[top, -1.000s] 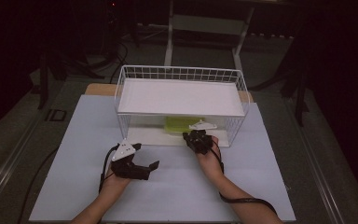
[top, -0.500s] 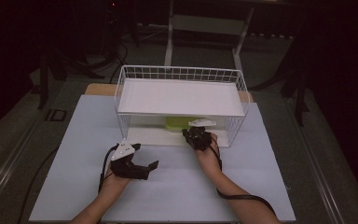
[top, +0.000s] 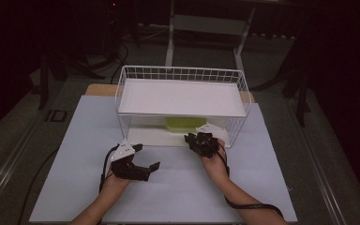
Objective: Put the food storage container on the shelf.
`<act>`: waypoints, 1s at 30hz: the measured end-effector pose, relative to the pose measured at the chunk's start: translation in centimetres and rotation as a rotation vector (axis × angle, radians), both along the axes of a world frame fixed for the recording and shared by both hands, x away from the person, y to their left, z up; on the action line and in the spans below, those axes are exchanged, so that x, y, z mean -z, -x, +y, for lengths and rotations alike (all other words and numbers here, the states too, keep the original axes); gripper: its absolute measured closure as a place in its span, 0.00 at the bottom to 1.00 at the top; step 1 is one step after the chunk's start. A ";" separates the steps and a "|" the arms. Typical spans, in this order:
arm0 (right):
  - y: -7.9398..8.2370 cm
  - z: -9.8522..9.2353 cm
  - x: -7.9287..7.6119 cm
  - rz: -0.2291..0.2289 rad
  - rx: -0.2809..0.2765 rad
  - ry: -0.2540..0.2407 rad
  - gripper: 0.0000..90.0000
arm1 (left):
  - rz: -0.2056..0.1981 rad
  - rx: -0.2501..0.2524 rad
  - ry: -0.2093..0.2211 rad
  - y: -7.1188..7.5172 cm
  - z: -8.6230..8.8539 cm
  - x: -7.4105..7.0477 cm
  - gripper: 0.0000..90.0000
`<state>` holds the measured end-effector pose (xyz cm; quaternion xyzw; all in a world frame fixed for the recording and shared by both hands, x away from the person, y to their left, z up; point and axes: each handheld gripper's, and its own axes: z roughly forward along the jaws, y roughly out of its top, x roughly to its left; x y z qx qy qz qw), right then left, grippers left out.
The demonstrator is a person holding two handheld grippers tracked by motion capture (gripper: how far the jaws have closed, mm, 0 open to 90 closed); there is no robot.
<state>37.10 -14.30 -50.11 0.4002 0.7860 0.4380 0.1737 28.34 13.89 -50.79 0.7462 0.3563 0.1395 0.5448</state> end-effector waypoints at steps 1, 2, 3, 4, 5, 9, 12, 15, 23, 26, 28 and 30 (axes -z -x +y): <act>0.2 -0.1 -0.1 -0.001 -0.003 -0.002 0.82 | -0.002 0.009 0.006 0.0 -0.1 0.0 0.01; 0.4 -0.3 -0.4 -0.004 -0.008 -0.006 0.79 | -0.002 0.015 0.009 0.0 -0.1 0.0 0.01; 0.6 -0.4 -0.5 -0.008 -0.013 -0.009 0.77 | -0.002 0.015 0.009 0.0 -0.1 0.0 0.01; 0.9 -0.7 -0.7 -0.016 -0.018 -0.015 0.70 | -0.007 0.024 0.014 0.0 -0.2 -0.1 0.01; 1.0 -0.8 -0.8 -0.016 -0.023 -0.020 0.65 | -0.016 0.019 0.007 0.0 -0.3 -0.2 0.01; 1.6 -1.2 -1.2 -0.011 -0.057 -0.040 0.52 | -0.022 0.031 0.013 0.1 -0.4 -0.3 0.01; 2.7 -1.7 -1.7 0.013 -0.131 -0.072 0.28 | -0.028 0.051 0.013 0.2 -0.6 -0.7 0.01; 3.0 -1.7 -1.8 0.029 -0.165 -0.055 0.20 | -0.026 0.050 0.005 0.2 -0.8 -0.9 0.01; 4.1 -2.5 -2.6 0.001 -0.192 -0.077 0.16 | 0.003 0.115 0.008 0.4 -1.6 -1.5 0.01; 4.4 -2.9 -2.8 -0.016 -0.190 -0.093 0.16 | 0.010 0.141 0.036 0.6 -1.6 -1.9 0.01; 4.6 -3.2 -2.9 -0.014 -0.186 -0.101 0.16 | 0.007 0.150 0.042 0.7 -1.6 -2.2 0.01; 4.9 -3.4 -3.0 0.000 -0.196 -0.118 0.16 | 0.006 0.161 0.042 1.0 -1.6 -2.4 0.01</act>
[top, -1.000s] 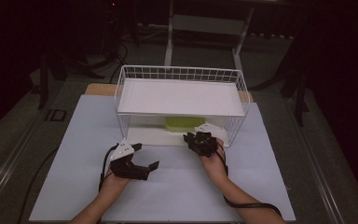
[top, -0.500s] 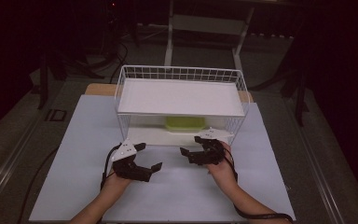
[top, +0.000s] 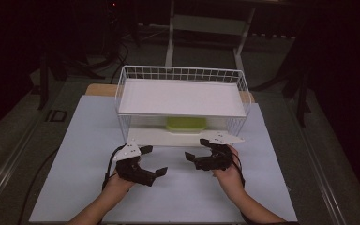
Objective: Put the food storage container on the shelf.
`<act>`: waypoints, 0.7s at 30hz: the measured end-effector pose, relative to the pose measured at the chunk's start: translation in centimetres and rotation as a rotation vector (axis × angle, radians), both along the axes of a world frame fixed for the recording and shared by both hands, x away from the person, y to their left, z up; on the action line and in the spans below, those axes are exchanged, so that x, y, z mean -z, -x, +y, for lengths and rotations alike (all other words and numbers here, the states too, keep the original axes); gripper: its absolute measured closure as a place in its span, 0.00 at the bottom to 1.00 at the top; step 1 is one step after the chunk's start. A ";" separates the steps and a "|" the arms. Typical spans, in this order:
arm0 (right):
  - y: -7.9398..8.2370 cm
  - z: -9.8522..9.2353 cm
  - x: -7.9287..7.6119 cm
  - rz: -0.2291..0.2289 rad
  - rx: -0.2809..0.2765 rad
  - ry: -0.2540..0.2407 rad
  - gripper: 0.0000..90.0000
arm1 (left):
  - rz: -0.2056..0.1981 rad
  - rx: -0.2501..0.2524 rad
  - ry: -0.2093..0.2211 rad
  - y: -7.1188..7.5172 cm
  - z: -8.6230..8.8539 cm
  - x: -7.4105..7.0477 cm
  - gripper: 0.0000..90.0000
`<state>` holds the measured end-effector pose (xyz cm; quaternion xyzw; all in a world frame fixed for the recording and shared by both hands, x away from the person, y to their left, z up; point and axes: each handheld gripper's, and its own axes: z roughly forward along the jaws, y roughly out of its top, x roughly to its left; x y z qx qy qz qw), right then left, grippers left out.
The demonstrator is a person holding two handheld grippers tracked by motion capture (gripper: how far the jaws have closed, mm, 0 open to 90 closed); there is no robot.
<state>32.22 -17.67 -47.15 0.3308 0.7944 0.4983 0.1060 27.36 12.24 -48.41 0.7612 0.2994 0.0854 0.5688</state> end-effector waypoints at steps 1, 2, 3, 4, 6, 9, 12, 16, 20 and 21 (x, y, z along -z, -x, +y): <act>0.1 -0.1 0.0 -0.002 0.004 -0.002 0.16 | 0.000 0.004 0.003 0.1 0.0 -0.1 0.01; 0.2 -0.2 -0.1 -0.007 0.001 -0.002 0.16 | 0.000 0.005 0.001 0.2 0.0 -0.1 0.01; 0.2 -0.2 -0.1 -0.007 0.001 -0.002 0.16 | 0.000 0.005 0.001 0.2 0.0 -0.1 0.01; 0.5 -0.4 -0.3 -0.003 -0.007 -0.008 0.16 | -0.007 0.010 -0.002 0.4 0.0 -0.2 0.01; 0.7 -0.6 -0.4 0.000 -0.007 -0.015 0.16 | -0.012 0.011 -0.002 0.8 0.2 -0.4 0.01; 1.2 -1.0 -0.7 0.008 -0.010 -0.023 0.16 | -0.022 0.016 -0.009 1.3 0.4 -0.6 0.01; 1.8 -1.7 -1.0 0.013 -0.024 -0.026 0.16 | -0.025 0.024 -0.012 1.8 0.6 -0.7 0.01; 2.2 -2.2 -1.2 0.009 -0.023 -0.033 0.16 | -0.033 0.031 -0.010 2.2 1.0 -0.9 0.01; 3.1 -3.5 -1.6 0.003 -0.021 -0.052 0.17 | -0.043 0.029 -0.004 2.8 1.4 -1.2 0.01; 3.2 -3.6 -1.6 0.004 -0.023 -0.054 0.16 | -0.040 0.028 0.001 3.0 1.6 -1.2 0.01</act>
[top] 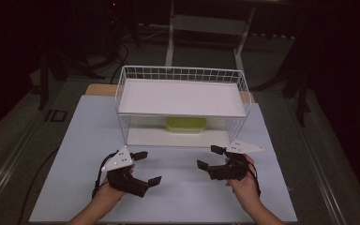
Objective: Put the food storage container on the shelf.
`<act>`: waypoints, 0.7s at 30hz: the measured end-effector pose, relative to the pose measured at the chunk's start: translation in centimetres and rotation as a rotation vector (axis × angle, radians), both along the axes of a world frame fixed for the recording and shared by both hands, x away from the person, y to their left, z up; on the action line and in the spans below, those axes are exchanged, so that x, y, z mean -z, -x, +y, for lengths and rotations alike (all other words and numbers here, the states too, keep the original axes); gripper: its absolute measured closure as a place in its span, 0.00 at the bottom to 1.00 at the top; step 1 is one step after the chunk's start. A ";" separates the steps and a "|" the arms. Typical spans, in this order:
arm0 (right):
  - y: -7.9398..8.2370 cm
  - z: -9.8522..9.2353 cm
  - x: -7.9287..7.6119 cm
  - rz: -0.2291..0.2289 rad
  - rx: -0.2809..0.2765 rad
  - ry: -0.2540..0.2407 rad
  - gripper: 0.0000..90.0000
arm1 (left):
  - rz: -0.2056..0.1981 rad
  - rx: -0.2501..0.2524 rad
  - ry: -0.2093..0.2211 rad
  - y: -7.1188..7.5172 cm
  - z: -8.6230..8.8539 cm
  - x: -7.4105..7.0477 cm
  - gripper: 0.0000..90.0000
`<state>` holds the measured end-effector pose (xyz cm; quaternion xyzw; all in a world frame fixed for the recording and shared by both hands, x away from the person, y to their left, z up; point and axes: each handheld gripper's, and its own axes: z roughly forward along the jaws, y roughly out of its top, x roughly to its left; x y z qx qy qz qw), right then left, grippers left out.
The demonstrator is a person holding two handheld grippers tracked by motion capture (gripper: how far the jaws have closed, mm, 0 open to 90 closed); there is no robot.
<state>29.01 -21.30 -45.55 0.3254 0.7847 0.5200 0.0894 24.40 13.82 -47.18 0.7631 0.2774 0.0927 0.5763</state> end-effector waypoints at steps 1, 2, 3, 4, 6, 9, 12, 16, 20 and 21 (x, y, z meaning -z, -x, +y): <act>0.2 -0.2 0.0 -0.004 0.001 0.001 0.16 | 0.000 0.000 0.000 0.0 0.0 0.0 0.01; 0.3 -0.4 0.0 -0.006 0.003 0.000 0.17 | -0.001 -0.001 0.006 0.2 0.2 0.0 0.01; 0.5 -0.7 0.0 -0.005 -0.001 -0.005 0.16 | -0.001 -0.001 0.006 0.2 0.2 0.0 0.01; 0.5 -0.7 0.0 -0.005 -0.001 -0.005 0.16 | 0.003 -0.002 0.004 0.3 0.3 0.1 0.01; 1.0 -1.3 0.0 -0.009 -0.002 -0.003 0.16 | 0.005 -0.008 0.004 0.6 0.7 0.2 0.01; 1.5 -2.1 0.0 -0.006 -0.001 -0.011 0.17 | 0.006 -0.007 0.000 1.0 0.9 0.4 0.01; 1.7 -2.5 0.1 -0.004 0.007 -0.019 0.17 | 0.001 -0.008 -0.008 1.1 1.0 0.5 0.01; 1.8 -3.2 0.4 -0.015 0.006 0.019 0.17 | 0.006 -0.013 0.001 1.2 1.2 0.7 0.01; 1.9 -3.7 0.6 -0.008 0.004 0.035 0.17 | 0.016 -0.015 -0.001 1.4 1.4 1.1 0.01; 2.0 -3.8 0.7 -0.007 0.003 0.037 0.17 | 0.023 -0.017 0.000 1.4 1.5 1.3 0.01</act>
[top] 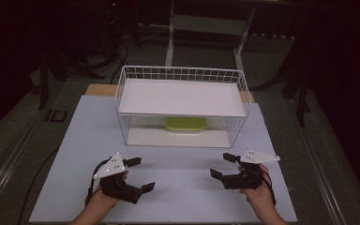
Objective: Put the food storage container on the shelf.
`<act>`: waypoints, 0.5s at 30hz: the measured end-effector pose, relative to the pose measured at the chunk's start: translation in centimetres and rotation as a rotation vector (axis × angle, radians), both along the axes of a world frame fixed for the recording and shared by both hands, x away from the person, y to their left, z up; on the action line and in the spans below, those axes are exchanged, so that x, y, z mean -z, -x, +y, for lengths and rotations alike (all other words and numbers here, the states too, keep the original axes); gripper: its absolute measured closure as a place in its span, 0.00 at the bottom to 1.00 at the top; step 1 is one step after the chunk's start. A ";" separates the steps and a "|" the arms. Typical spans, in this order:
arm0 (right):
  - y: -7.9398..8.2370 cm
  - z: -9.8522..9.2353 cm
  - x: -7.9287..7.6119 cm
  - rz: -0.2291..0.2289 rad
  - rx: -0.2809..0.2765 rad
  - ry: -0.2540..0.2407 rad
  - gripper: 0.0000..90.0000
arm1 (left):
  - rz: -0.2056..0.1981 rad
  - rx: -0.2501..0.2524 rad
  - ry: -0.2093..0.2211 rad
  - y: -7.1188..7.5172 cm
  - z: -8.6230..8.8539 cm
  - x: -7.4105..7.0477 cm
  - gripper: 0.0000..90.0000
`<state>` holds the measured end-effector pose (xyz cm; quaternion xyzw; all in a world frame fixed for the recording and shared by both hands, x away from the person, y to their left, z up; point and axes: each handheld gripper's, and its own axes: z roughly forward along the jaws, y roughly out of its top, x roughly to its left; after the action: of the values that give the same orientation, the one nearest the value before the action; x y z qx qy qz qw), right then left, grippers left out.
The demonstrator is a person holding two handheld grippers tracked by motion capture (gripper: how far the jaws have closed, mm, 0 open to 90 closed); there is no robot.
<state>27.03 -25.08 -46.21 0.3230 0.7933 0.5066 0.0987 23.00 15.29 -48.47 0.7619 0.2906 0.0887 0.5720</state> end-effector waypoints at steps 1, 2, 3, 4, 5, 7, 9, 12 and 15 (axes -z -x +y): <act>0.1 -0.1 0.1 0.002 0.001 0.001 0.17 | 0.003 -0.001 0.003 0.0 0.0 0.1 0.01; 0.2 -0.2 0.1 0.004 0.002 -0.001 0.17 | 0.000 -0.003 0.003 0.0 0.1 0.1 0.01; 0.2 -0.4 0.2 0.011 0.002 -0.004 0.17 | 0.002 -0.005 0.004 0.1 0.1 0.2 0.01; 0.3 -0.5 0.3 0.013 0.003 -0.003 0.17 | 0.002 -0.007 0.008 0.1 0.1 0.2 0.01; 0.4 -0.6 0.5 0.016 0.006 -0.004 0.17 | 0.002 -0.008 0.008 0.1 0.2 0.3 0.01; 0.6 -0.9 0.8 0.025 0.006 -0.011 0.17 | 0.004 -0.008 0.007 0.2 0.2 0.4 0.01; 0.8 -1.1 1.2 0.023 0.007 -0.011 0.17 | -0.002 -0.009 0.001 0.2 0.2 0.6 0.01; 1.0 -1.3 1.7 0.028 -0.001 0.002 0.17 | 0.000 -0.005 -0.004 0.3 0.2 0.9 0.01; 0.9 -1.3 1.9 0.014 -0.015 0.015 0.17 | 0.003 -0.005 -0.004 0.3 0.2 1.0 0.01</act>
<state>26.13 -26.42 -48.16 0.3196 0.8002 0.4991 0.0916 22.75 15.52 -49.48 0.7625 0.2932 0.0896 0.5698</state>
